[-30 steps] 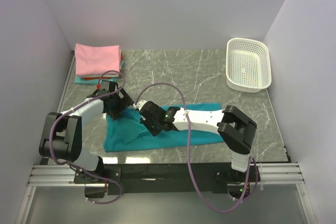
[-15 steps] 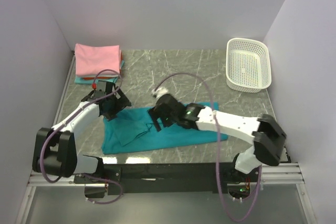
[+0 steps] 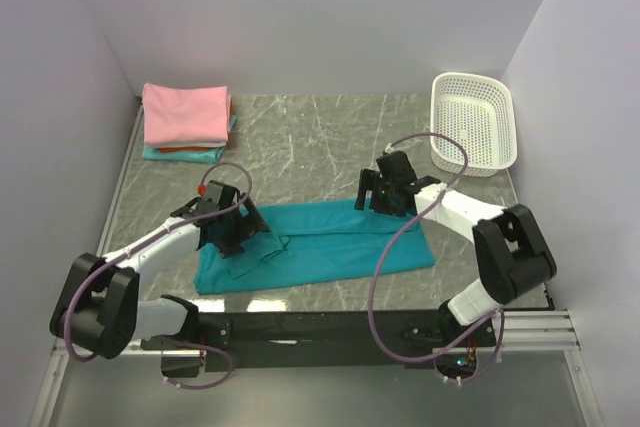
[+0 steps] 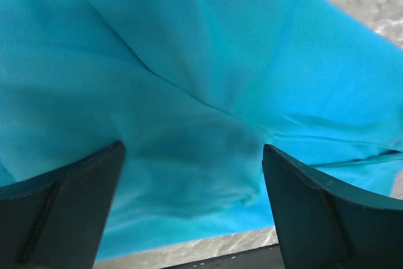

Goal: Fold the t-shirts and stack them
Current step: Fold the tshirt

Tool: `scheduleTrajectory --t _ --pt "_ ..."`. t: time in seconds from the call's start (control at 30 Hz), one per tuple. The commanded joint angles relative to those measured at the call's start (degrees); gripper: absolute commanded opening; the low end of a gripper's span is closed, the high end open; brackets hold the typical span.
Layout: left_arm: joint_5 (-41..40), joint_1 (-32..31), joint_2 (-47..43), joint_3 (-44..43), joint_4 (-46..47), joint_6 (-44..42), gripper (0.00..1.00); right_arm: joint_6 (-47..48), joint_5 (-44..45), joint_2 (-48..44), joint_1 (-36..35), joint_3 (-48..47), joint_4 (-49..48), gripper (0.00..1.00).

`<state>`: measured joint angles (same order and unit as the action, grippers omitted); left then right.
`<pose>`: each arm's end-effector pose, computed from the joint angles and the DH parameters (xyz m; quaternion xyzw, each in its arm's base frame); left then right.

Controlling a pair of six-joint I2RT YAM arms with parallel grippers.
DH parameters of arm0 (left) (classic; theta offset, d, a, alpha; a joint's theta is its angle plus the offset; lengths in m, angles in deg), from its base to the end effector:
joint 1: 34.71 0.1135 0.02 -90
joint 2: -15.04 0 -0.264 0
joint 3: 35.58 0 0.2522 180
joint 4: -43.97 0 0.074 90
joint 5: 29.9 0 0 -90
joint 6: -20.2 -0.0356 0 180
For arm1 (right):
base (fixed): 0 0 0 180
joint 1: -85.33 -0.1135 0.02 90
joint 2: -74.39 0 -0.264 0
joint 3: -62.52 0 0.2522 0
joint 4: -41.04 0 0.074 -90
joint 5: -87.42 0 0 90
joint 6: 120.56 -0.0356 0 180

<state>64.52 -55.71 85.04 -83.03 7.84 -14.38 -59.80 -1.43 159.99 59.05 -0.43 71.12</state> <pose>0.2040 -0.0812 0.1713 -0.2747 0.9222 -0.1960 0.1890 0.2683 0.1317 0.1924 0.0277 0.9471 0.1404 0.2872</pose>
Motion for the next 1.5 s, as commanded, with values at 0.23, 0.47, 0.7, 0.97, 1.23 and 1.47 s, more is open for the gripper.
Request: scheduleTrajectory --t 0.23,0.47,0.7,0.97,1.23,1.47 --pt "-0.63 0.51 18.75 -9.68 9.54 -1.36 0.99 -4.6 -7.56 3.26 1.41 7.25 -5.86 0.93" --pt "-1.8 1.22 46.75 -42.03 0.94 -8.21 0.99 -5.22 -11.09 -10.69 -4.8 20.18 -3.93 0.93" --pt "3.9 -2.91 73.5 -85.79 -15.58 -13.83 0.99 -7.59 -18.18 -15.73 -22.55 24.14 -4.53 0.94" --pt "6.04 -7.57 79.85 -94.72 -15.42 -12.18 1.0 -4.78 -17.85 -10.46 -31.64 18.17 -7.18 0.94" --pt "9.11 -7.57 82.66 -98.05 -11.65 -9.72 1.0 -5.21 -9.43 -15.19 -31.9 14.83 -1.92 0.95" --pt "8.32 -7.04 80.04 -102.45 -11.21 -7.08 0.99 -5.92 2.27 -21.52 -31.81 10.7 6.44 0.96"
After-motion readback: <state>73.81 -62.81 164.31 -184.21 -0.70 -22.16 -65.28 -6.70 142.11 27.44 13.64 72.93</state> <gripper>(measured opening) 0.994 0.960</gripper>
